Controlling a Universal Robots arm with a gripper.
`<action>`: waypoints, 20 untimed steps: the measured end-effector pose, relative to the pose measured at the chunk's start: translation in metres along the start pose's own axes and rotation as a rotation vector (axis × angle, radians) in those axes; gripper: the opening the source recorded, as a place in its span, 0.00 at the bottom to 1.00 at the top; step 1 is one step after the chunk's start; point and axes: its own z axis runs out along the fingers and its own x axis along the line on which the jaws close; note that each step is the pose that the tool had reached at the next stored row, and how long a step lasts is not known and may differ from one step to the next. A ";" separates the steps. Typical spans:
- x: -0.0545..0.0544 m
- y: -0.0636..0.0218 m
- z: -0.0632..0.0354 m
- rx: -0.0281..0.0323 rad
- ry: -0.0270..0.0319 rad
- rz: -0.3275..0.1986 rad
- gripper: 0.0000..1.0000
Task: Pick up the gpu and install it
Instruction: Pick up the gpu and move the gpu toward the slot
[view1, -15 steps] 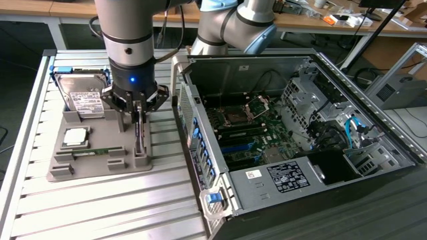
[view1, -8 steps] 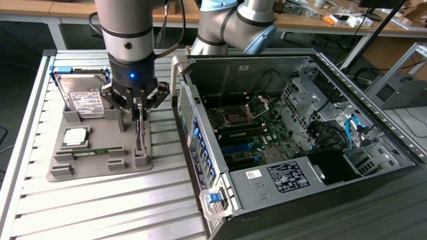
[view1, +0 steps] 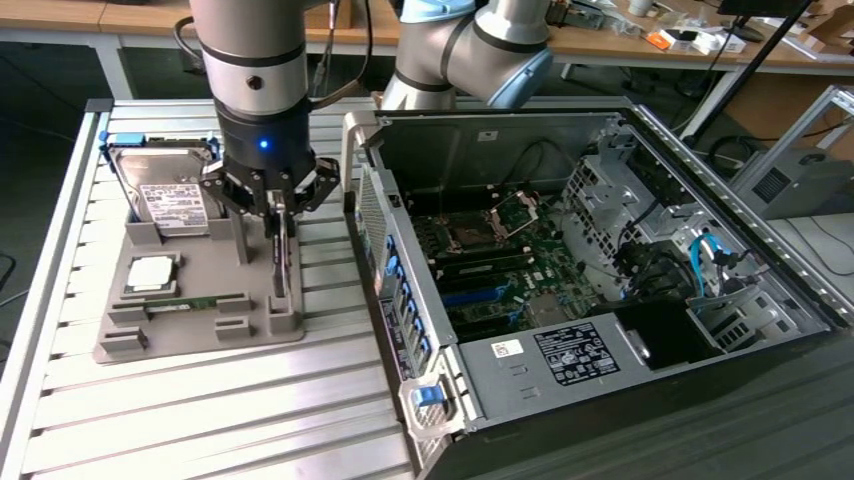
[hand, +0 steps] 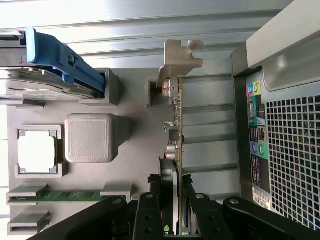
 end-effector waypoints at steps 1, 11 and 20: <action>0.000 0.0000 -0.0001 0.0000 0.0000 0.000 0.27; 0.000 0.0001 -0.0020 0.0000 0.0000 0.000 0.27; 0.000 0.0002 -0.0064 0.0000 0.0000 0.000 0.27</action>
